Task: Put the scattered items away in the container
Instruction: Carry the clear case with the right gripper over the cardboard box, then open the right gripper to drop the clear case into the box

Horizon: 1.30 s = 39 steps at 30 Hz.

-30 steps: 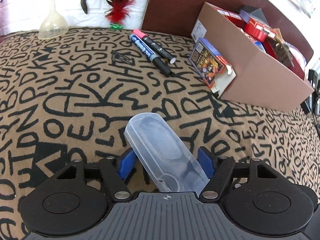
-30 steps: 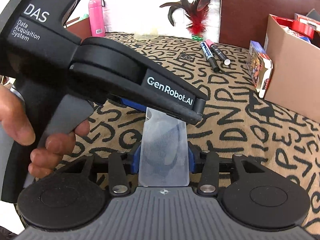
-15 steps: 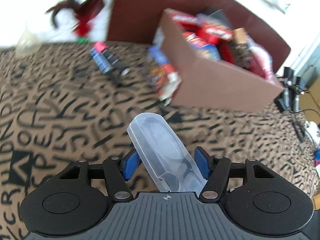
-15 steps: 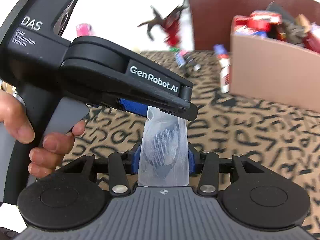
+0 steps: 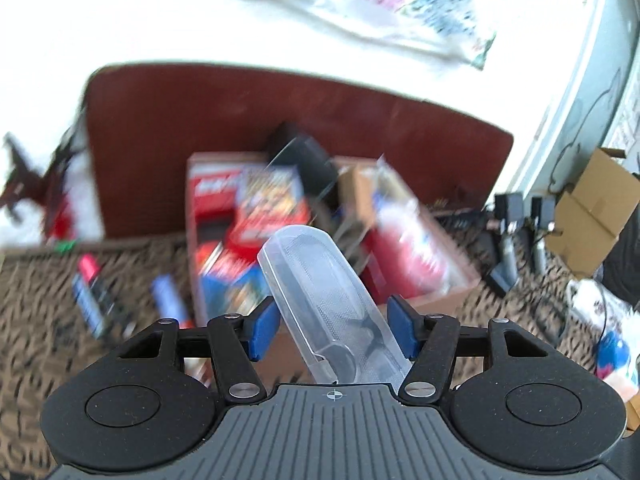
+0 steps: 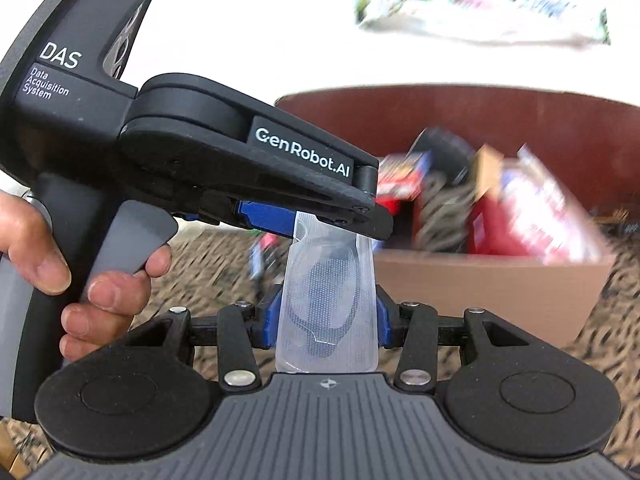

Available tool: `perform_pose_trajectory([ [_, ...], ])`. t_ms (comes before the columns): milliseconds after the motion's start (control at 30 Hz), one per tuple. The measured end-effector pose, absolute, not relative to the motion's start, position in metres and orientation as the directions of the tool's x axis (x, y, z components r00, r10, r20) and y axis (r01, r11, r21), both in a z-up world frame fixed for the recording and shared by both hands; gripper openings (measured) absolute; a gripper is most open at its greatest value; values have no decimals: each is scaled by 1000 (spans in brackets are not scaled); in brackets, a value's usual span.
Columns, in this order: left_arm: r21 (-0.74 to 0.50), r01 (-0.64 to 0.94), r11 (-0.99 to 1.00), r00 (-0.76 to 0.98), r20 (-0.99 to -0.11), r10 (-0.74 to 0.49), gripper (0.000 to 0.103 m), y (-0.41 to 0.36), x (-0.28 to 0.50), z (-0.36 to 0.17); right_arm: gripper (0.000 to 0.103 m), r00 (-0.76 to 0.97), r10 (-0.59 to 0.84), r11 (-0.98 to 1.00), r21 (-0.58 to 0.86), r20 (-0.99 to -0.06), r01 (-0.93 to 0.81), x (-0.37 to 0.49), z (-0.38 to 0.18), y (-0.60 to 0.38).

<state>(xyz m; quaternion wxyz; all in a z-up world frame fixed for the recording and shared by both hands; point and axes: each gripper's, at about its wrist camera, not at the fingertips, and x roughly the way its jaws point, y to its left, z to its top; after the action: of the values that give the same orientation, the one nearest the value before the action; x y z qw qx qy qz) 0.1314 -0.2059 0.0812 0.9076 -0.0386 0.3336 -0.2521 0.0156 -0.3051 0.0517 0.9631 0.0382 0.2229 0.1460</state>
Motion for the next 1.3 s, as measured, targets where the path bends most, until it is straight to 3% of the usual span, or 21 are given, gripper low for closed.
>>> perform_pose_trajectory([
  [367, -234, 498, 835, 639, -552, -536, 61, -290, 229, 107, 49, 907, 201, 978, 130, -369, -164, 103, 88, -382],
  [600, -202, 528, 825, 630, -557, -541, 61, -325, 283, 94, 49, 913, 165, 978, 180, -373, -103, 168, 77, -425],
  [633, -200, 531, 823, 624, -565, -540, 71, -328, 288, 92, 49, 911, 163, 976, 194, -378, -95, 176, 74, -431],
  [700, -204, 523, 828, 624, -570, -535, 76, -329, 294, 88, 51, 903, 162, 973, 214, -397, -81, 188, 69, -440],
  [733, -207, 521, 828, 628, -564, -536, 83, -325, 294, 87, 52, 893, 166, 973, 217, -419, -79, 192, 66, -442],
  [767, -208, 522, 827, 632, -557, -539, 87, -321, 293, 86, 60, 886, 171, 973, 216, -432, -83, 191, 63, -442],
  [800, -206, 522, 828, 637, -551, -539, 88, -316, 292, 85, 67, 885, 176, 973, 211, -432, -91, 188, 60, -442],
  [867, -202, 512, 835, 646, -551, -529, 88, -310, 290, 84, 71, 892, 168, 978, 184, -419, -97, 181, 57, -443],
  [1100, -221, 483, 847, 631, -584, -511, 90, -299, 283, 75, 73, 894, 156, 971, 230, -420, -61, 159, 48, -456],
  [1300, -184, 498, 848, 641, -580, -502, 99, -299, 269, 77, 76, 897, 115, 976, 214, -426, -24, 155, 56, -455],
])
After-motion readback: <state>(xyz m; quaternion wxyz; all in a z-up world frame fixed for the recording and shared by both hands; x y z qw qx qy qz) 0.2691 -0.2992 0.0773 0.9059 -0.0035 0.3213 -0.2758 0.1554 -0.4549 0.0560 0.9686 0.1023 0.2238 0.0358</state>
